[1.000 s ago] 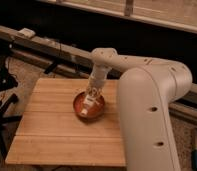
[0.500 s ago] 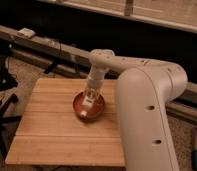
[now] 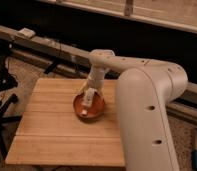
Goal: Place the bottle in the ceramic bowl
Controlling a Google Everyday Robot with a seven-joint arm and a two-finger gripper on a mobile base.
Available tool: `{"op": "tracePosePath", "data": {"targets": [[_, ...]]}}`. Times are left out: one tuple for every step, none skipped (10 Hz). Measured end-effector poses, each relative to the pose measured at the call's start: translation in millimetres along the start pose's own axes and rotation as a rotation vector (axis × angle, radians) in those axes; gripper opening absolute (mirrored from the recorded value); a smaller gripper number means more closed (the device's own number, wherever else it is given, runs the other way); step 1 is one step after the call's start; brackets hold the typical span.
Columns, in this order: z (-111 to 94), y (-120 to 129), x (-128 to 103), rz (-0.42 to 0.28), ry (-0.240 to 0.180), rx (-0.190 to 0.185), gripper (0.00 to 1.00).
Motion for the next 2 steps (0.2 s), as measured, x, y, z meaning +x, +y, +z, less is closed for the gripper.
{"op": "tracePosePath", "data": {"targets": [[0.2,0.4,0.1,-0.001,0.000,0.000,0.80],[0.4,1.1,0.4,-0.002,0.001,0.000,0.80]]}}
